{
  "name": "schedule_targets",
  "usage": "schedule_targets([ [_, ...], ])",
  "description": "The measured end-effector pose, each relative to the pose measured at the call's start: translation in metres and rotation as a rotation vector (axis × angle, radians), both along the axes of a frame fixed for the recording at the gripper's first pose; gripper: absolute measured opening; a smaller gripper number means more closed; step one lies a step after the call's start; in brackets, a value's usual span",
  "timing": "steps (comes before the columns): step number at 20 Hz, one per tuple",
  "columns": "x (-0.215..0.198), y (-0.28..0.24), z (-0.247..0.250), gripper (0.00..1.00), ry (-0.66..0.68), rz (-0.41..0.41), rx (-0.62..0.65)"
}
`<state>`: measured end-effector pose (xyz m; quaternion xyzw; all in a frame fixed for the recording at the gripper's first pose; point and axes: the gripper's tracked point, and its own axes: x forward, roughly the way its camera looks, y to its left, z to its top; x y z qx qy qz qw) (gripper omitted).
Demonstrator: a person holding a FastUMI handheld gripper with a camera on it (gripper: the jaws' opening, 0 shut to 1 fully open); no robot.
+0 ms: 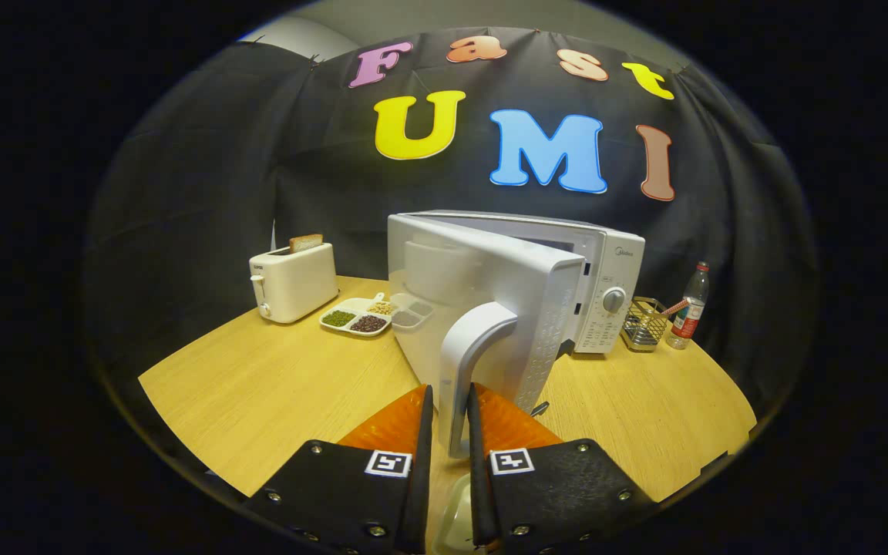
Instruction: Open the microwave, put the food inside, and close the microwave door.
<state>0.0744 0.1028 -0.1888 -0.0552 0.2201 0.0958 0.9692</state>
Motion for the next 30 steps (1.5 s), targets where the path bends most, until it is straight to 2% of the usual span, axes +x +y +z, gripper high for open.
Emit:
schedule_targets([
  [9, -0.031, 0.068, 0.009, 0.23, -0.004, 0.101, 0.023],
  [14, -0.044, 0.101, 0.009, 0.23, -0.003, 0.128, 0.033],
  [20, -0.052, 0.137, 0.001, 0.23, 0.011, 0.161, 0.017],
  [24, -0.052, 0.161, 0.0, 0.23, 0.028, 0.166, 0.065],
  [30, -0.056, 0.19, -0.001, 0.23, 0.055, 0.25, 0.081],
])
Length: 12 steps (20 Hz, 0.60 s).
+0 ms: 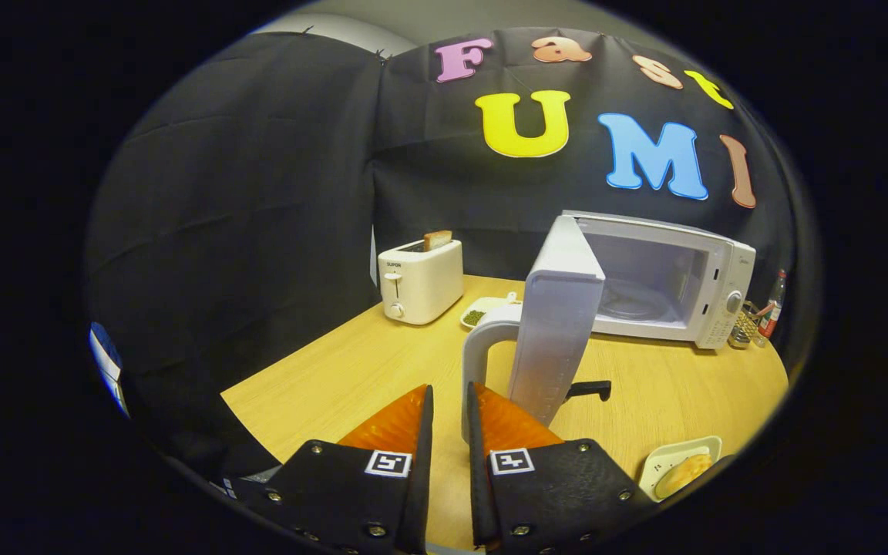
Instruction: Open the microwave, put the food inside, and close the microwave door.
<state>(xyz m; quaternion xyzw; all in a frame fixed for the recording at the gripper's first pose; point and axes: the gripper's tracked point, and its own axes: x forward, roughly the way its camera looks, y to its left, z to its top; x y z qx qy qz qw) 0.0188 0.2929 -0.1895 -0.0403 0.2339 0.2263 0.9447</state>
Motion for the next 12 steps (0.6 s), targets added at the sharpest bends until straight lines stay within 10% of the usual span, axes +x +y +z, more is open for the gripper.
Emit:
schedule_targets([
  [3, -0.009, 0.003, 0.011, 0.37, -0.02, 0.027, 0.025],
  [8, -0.03, -0.007, 0.033, 0.99, -0.087, 0.039, 0.021],
  [12, -0.041, -0.027, 0.063, 0.99, -0.176, 0.022, -0.012],
])
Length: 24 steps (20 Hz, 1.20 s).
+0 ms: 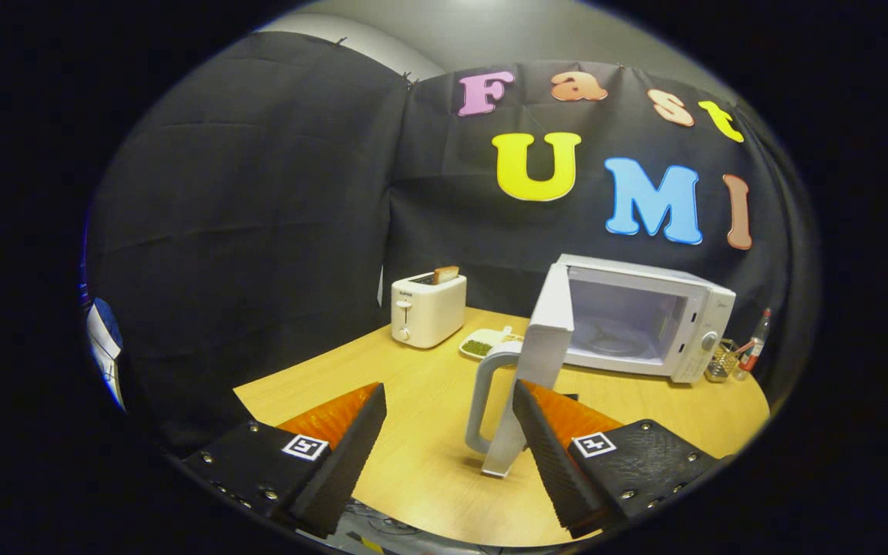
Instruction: Open the microwave, put the food inside, and close the microwave door.
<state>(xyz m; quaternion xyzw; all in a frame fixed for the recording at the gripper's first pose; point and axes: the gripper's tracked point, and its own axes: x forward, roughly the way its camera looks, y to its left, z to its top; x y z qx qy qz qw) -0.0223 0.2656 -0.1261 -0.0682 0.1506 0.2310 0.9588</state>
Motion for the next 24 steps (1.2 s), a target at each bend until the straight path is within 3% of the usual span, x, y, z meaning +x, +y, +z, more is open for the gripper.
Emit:
schedule_targets([
  [6, -0.005, -0.037, 0.042, 0.99, -0.07, -0.068, 0.027],
  [11, 0.0, -0.097, 0.051, 0.99, -0.078, -0.211, 0.025],
  [16, 0.007, -0.157, 0.028, 0.99, -0.023, -0.368, 0.055],
  [24, 0.025, -0.238, -0.058, 0.99, 0.15, -0.546, -0.034],
])
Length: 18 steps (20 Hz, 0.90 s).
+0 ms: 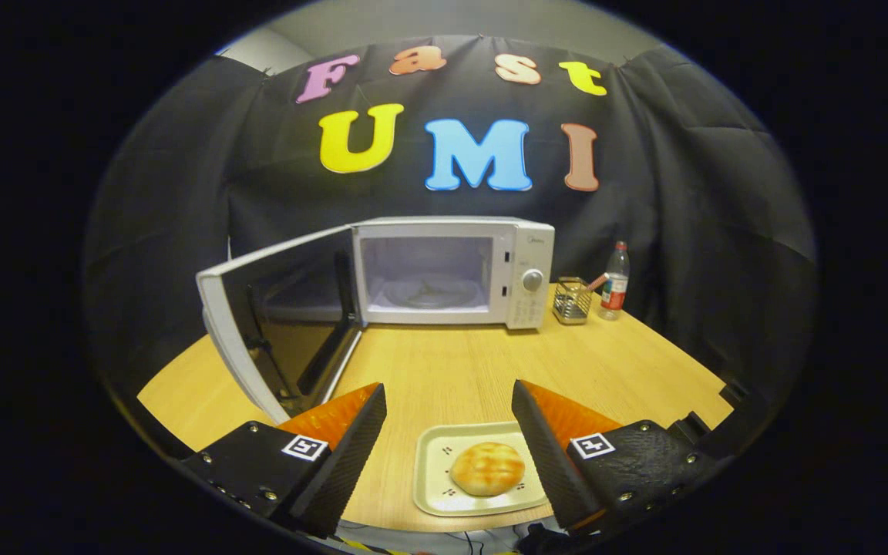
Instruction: Open the microwave, put the food inside, and close the microwave door.
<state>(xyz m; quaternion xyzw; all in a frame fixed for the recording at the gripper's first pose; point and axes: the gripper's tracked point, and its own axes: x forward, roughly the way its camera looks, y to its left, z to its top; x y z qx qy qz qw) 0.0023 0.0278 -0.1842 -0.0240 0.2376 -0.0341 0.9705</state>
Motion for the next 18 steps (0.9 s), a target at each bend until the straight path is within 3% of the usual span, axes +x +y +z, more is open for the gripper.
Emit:
schedule_targets([
  [7, -0.009, -0.023, -0.09, 0.99, 0.271, -0.062, 0.004],
  [10, -0.008, -0.033, -0.103, 1.0, 0.321, -0.073, -0.049],
  [13, -0.01, -0.034, -0.12, 1.0, 0.391, -0.074, -0.021],
  [18, -0.01, -0.034, -0.124, 0.84, 0.397, -0.075, -0.01],
])
